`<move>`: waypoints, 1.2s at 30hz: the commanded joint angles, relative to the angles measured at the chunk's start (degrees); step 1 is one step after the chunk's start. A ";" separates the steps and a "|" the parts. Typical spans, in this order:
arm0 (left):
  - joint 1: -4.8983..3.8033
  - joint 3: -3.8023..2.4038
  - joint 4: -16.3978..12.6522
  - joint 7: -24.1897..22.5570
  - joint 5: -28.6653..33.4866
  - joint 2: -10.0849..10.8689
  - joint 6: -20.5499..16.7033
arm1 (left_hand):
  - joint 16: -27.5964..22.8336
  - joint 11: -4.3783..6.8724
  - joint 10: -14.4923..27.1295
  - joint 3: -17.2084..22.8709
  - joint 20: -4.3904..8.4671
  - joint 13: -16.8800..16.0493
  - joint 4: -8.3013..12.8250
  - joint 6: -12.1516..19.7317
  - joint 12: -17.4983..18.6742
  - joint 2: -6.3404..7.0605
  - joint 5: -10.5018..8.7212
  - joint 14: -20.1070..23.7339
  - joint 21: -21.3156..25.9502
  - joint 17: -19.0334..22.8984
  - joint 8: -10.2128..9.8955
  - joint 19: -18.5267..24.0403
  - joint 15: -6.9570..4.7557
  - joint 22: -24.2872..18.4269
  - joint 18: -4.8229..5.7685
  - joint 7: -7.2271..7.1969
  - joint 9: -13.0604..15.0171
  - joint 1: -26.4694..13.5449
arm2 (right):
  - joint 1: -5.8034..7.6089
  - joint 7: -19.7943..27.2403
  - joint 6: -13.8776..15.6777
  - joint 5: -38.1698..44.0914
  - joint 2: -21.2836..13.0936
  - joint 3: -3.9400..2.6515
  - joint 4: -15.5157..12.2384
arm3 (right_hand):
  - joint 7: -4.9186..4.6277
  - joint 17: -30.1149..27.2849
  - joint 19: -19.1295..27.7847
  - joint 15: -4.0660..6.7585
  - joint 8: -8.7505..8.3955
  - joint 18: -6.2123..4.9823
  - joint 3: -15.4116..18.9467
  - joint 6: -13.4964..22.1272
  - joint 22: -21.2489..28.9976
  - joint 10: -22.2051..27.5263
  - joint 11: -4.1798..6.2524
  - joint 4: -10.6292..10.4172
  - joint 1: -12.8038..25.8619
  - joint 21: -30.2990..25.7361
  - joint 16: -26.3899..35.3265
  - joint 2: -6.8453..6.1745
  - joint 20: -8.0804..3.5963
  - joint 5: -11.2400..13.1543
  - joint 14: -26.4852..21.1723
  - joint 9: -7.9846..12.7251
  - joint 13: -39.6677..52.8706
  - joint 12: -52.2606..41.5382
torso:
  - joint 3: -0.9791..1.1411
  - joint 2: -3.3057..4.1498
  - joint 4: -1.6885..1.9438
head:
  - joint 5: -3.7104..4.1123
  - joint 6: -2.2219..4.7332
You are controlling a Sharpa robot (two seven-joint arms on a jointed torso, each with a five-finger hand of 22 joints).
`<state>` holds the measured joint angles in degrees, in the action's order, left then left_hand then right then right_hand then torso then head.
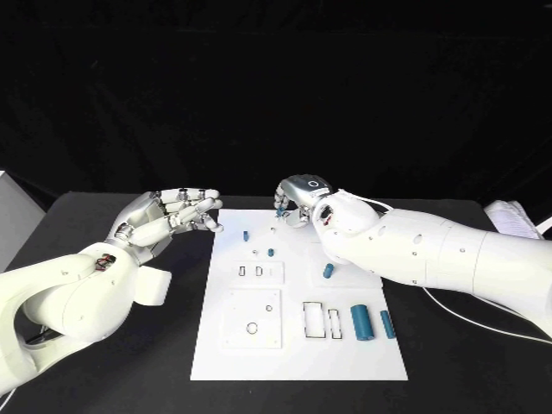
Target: Assemble the parts on the task board
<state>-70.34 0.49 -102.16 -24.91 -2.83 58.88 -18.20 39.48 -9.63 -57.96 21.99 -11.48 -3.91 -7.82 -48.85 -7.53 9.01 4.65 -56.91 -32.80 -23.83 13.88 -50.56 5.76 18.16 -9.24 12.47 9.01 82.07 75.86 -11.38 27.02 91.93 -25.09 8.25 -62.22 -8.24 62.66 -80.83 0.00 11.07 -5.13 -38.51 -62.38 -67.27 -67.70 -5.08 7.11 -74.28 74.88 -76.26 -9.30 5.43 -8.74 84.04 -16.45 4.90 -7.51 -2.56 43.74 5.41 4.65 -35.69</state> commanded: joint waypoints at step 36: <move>-1.18 -0.06 -0.38 -0.16 -0.23 0.01 1.30 | 0.33 0.09 -0.38 0.31 -0.09 -0.06 -0.11 -0.26 0.39 0.02 -0.28 0.38 -0.20 -0.05 0.15 0.42 -0.05 0.05 -0.98 0.66 0.09 -0.50 | -1.00 0.59 -1.12 -0.95 2.42 0.04 4.39 | -2.49 -10.05 7.87 -1.52 -3.29 -2.48 2.46 6.65 16.55 7.48 -1.89 -1.34 2.75 -12.19 5.71 -3.81 1.49 2.15 -2.11 0.25 -1.21 3.74 | -0.45 0.43 0.48 | -0.02 -0.12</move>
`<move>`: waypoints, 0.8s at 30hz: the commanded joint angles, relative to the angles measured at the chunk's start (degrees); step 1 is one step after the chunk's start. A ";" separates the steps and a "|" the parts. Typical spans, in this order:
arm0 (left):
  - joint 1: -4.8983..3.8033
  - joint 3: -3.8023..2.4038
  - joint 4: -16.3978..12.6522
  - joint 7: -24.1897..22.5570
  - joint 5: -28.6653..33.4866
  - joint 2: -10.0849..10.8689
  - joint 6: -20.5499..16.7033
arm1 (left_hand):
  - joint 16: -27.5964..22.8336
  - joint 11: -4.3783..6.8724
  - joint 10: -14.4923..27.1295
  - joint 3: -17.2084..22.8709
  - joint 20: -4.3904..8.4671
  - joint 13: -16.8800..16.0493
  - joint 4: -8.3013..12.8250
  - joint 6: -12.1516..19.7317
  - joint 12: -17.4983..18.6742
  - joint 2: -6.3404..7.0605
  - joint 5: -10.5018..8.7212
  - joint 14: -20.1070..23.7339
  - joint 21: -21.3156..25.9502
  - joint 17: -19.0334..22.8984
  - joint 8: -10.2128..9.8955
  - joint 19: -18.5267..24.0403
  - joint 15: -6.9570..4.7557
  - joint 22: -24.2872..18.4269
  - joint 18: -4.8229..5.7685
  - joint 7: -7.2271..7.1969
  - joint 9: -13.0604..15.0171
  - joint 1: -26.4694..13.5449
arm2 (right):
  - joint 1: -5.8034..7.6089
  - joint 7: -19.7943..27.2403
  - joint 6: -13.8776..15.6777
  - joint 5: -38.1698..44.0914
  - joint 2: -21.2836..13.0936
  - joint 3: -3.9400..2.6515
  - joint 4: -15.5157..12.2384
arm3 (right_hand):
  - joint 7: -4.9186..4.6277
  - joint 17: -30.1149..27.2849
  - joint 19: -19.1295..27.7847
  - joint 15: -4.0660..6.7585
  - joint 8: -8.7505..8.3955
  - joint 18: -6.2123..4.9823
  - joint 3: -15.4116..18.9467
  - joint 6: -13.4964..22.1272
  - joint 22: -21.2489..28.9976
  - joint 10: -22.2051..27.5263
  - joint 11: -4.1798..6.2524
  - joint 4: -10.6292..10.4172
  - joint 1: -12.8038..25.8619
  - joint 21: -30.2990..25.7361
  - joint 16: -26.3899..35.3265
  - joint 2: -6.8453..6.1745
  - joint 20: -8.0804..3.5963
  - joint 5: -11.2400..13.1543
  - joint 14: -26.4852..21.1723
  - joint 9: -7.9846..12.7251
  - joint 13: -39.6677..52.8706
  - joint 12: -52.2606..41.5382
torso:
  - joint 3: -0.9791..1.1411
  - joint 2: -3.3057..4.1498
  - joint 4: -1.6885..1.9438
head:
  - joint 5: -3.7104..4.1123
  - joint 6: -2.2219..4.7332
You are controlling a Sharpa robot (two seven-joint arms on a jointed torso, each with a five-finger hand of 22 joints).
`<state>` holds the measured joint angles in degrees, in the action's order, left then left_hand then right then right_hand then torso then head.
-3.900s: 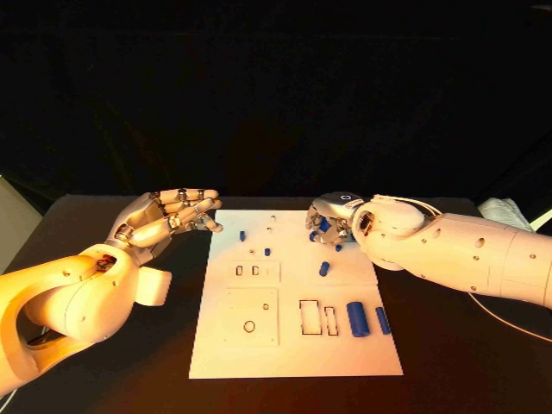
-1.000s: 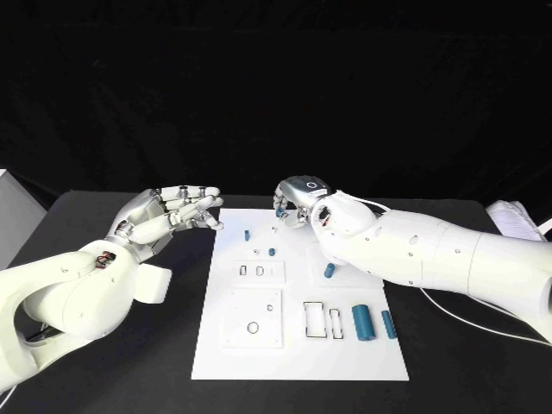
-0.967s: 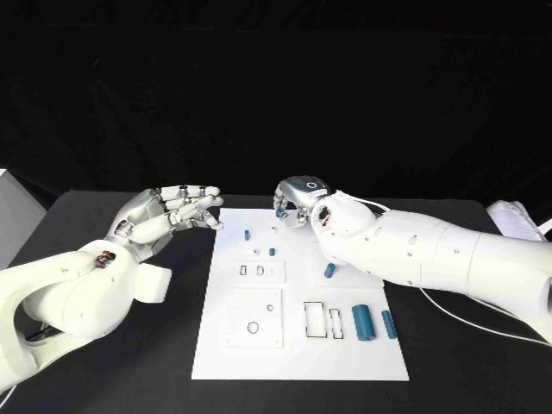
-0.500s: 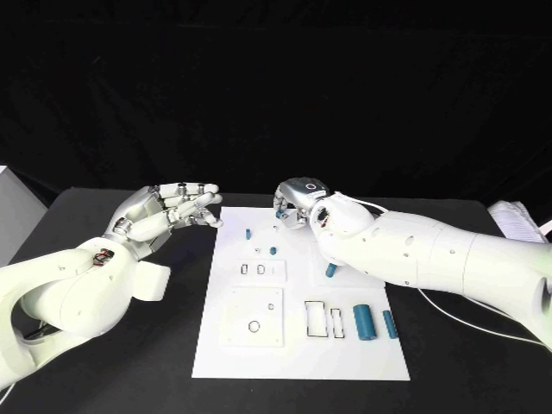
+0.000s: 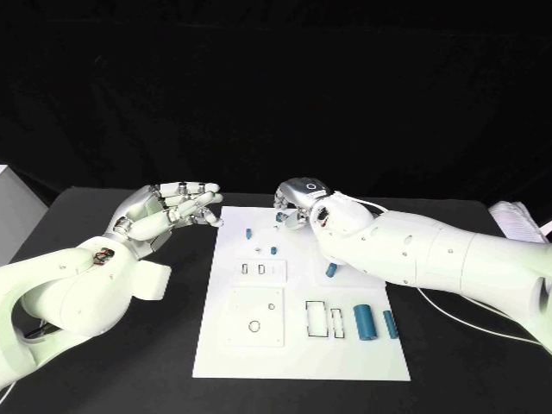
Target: Assemble the parts on the task board
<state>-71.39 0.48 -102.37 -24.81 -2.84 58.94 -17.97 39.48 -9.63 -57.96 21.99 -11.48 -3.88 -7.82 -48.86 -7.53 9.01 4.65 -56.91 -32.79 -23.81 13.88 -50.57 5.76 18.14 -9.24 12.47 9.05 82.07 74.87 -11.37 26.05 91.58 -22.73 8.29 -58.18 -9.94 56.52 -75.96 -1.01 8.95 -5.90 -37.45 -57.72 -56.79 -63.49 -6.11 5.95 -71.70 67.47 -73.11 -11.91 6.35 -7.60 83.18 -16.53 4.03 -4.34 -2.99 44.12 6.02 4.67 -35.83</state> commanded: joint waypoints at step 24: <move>-0.17 -0.04 0.13 -0.30 -0.20 0.73 1.15 | 0.52 0.08 -0.40 0.50 -0.10 -0.08 0.01 -0.24 0.45 0.09 -0.31 0.50 -0.51 -0.08 0.14 0.61 -0.04 0.28 -0.98 0.67 0.08 -0.56 | 2.70 0.55 0.47 -15.73 -19.22 -1.27 -16.11 | 0.97 4.00 -3.87 1.63 -3.20 0.01 19.04 3.46 -2.15 -6.72 2.06 -10.73 -7.62 -1.26 -2.76 -0.50 -1.04 -2.38 1.90 0.05 3.85 -13.81 | 0.48 -0.40 -1.35 | -0.25 0.77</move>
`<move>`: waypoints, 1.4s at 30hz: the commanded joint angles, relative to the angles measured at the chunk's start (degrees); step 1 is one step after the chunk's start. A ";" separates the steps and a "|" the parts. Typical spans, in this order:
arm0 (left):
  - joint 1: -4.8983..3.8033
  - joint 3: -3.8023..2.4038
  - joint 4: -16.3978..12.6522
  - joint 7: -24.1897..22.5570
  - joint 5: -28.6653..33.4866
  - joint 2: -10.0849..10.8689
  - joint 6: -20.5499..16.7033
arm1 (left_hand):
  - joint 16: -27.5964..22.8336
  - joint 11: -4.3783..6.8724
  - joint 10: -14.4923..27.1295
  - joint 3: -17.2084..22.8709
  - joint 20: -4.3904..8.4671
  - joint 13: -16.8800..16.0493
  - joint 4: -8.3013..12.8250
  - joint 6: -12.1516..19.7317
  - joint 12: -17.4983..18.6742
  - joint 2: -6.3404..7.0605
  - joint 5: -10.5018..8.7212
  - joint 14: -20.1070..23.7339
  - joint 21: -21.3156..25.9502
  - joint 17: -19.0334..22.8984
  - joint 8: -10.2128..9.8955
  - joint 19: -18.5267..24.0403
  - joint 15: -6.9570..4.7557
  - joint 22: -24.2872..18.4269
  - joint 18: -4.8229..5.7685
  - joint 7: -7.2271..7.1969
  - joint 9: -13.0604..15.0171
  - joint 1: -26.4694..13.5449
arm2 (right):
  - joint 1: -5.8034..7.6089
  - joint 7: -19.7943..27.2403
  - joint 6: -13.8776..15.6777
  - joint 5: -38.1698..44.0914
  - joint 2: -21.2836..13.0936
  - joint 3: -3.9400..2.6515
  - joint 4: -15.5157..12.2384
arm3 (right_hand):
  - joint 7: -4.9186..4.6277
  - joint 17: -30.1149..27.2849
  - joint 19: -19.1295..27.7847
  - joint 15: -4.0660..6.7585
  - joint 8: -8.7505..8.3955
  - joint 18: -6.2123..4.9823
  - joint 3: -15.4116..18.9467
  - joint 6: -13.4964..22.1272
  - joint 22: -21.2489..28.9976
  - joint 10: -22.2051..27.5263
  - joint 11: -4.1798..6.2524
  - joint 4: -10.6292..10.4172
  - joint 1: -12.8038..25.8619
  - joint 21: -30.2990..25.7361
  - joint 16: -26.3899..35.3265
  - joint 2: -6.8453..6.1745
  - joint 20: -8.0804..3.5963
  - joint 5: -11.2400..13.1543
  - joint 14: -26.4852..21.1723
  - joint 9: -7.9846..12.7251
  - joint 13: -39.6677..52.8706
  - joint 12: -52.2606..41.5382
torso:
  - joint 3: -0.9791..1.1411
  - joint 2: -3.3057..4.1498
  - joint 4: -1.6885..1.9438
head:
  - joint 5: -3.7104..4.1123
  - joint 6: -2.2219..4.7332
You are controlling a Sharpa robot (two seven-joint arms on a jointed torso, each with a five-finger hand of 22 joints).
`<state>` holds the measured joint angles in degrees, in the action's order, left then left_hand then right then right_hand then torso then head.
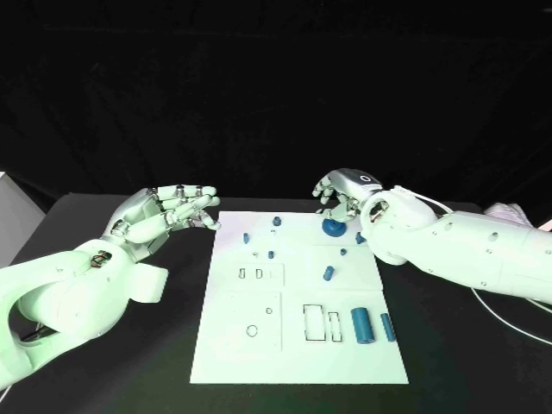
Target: Assemble the parts on the task board
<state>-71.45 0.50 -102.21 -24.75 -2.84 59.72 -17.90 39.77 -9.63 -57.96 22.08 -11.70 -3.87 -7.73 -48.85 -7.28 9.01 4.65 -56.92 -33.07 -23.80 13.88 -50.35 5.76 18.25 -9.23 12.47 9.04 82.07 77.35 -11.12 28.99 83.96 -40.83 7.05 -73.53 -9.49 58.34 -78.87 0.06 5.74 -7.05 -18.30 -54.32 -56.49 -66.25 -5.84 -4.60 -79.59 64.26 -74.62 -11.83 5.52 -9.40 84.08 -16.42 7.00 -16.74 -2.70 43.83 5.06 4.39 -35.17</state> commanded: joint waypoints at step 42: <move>-0.09 -0.04 0.70 -0.28 -0.19 -0.55 1.61 | 0.24 0.08 -0.40 0.41 0.12 -0.09 -0.08 -0.24 0.20 0.09 -0.31 0.50 -0.23 -0.09 0.14 0.39 -0.04 0.17 -0.98 0.67 0.09 -0.56 | -1.18 -1.87 -11.25 -15.99 0.49 0.02 6.39 | -0.15 31.56 -8.95 -0.65 6.98 5.96 9.14 4.93 -29.04 -20.16 0.99 -8.11 -2.21 22.42 -15.35 0.69 0.91 -4.57 5.90 -3.13 78.65 -70.41 | 0.51 0.29 -0.29 | 0.18 -0.68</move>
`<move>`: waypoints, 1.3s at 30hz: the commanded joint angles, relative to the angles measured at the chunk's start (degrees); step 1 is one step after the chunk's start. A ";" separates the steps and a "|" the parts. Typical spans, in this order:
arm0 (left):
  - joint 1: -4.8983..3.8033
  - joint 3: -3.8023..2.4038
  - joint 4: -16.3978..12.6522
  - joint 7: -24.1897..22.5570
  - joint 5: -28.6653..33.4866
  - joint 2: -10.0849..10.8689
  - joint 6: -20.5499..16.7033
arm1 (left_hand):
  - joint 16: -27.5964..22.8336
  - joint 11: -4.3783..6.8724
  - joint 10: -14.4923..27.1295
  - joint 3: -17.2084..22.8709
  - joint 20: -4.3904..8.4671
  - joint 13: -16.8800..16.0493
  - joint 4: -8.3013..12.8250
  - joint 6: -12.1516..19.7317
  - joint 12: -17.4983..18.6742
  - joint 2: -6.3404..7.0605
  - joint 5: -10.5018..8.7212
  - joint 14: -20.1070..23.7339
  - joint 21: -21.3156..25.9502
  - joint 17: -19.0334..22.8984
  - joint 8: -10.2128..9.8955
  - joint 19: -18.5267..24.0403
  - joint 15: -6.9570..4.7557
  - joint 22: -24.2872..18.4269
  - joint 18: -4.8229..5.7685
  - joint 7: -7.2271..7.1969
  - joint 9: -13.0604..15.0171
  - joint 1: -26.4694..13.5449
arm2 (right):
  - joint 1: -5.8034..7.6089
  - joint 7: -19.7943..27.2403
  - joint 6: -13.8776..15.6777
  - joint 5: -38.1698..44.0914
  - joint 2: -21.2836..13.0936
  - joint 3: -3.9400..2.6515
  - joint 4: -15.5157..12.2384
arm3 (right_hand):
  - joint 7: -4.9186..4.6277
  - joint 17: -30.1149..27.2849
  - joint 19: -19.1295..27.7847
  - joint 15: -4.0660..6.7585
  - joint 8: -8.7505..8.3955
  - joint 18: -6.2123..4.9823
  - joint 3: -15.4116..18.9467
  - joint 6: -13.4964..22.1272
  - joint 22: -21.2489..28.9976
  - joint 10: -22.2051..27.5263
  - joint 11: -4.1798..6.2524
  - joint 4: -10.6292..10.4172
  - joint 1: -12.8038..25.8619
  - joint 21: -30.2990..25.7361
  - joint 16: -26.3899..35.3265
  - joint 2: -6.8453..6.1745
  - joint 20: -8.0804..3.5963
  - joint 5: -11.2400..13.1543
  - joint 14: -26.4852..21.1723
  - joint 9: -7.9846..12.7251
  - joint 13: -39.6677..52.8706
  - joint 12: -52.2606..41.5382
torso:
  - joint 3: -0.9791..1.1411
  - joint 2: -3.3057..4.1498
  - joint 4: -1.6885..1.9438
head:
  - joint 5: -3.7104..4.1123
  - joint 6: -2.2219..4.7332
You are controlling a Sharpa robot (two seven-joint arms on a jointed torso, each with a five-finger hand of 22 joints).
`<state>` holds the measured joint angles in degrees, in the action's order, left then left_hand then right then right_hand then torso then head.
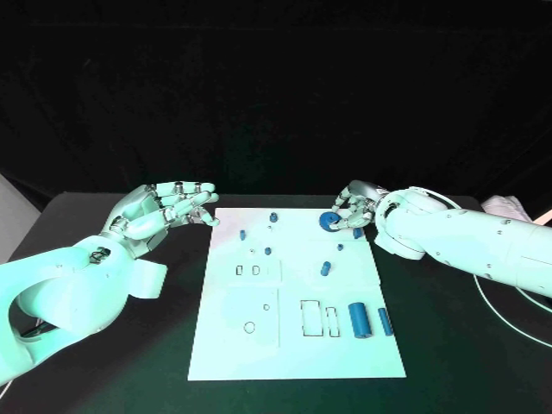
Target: Assemble the parts on the task board
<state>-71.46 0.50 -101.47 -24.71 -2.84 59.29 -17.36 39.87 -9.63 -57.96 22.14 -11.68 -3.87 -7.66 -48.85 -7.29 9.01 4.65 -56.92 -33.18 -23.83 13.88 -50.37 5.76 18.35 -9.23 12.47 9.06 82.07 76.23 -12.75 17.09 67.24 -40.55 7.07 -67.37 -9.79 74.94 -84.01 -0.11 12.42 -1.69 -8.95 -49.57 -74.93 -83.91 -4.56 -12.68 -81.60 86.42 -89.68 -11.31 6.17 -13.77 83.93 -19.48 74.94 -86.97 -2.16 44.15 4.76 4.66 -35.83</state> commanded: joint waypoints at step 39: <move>-0.08 -0.05 -0.12 0.02 -0.19 -0.02 1.22 | 0.35 0.08 -0.45 0.58 0.09 -0.09 -0.06 -0.26 0.26 0.09 -0.32 0.63 -0.47 -0.07 0.14 0.66 -0.04 0.30 -0.98 0.67 0.11 -0.68 | -0.55 -2.19 -0.54 9.54 1.49 0.35 0.28 | 0.89 15.06 -4.39 0.04 1.44 0.94 -10.02 -3.33 -12.26 -2.27 0.42 0.43 -0.79 1.37 -0.32 -2.35 -0.10 -5.65 6.07 0.47 10.65 0.27 | -0.03 -0.02 -0.01 | -0.05 -0.29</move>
<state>-71.46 0.50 -101.46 -24.45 -2.84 59.33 -17.14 39.87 -9.63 -57.96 22.46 -11.47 -3.87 -7.67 -48.85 -7.29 9.01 4.65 -56.70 -33.45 -23.81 13.88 -50.16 5.55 18.60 -9.23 12.47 9.12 82.07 75.93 -14.57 17.52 75.44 -39.06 7.24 -67.03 -8.84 74.91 -84.01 -0.10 13.45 -1.70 -18.85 -52.41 -74.90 -83.93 -4.19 -12.34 -82.54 87.52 -89.67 -13.19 6.16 -19.06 83.93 -18.81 74.92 -86.85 -2.19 44.13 4.70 4.62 -36.17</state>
